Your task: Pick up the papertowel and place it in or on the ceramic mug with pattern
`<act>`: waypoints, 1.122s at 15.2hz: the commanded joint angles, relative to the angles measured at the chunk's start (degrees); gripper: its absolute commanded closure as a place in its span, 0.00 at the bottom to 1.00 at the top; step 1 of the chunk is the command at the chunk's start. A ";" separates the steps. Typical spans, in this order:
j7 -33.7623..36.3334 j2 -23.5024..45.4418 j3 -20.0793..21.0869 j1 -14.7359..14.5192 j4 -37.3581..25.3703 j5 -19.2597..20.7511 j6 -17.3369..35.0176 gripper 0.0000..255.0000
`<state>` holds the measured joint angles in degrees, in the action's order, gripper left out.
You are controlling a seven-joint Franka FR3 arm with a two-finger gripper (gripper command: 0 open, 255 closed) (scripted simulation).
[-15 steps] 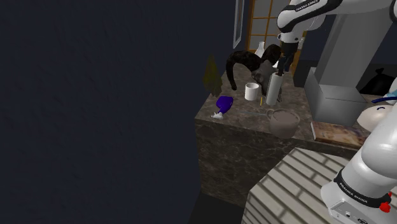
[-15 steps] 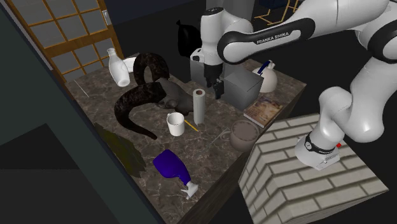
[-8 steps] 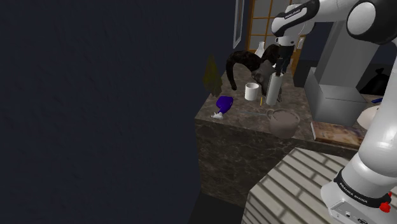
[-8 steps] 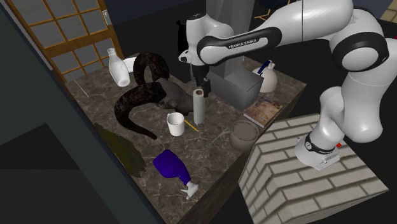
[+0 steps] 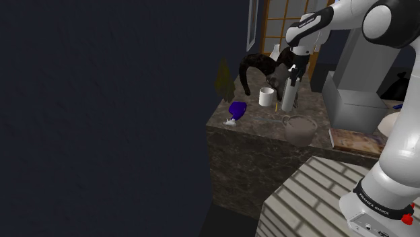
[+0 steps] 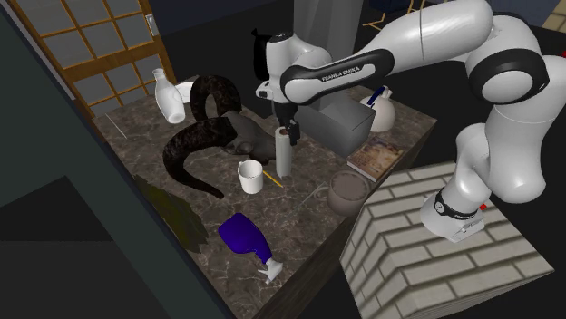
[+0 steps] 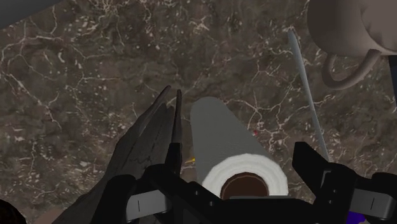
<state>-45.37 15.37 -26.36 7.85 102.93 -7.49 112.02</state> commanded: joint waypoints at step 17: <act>0.10 -0.21 -0.03 -0.04 -0.32 0.11 -0.49 1.00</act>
<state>-45.35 15.33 -26.37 7.85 102.81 -7.47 111.91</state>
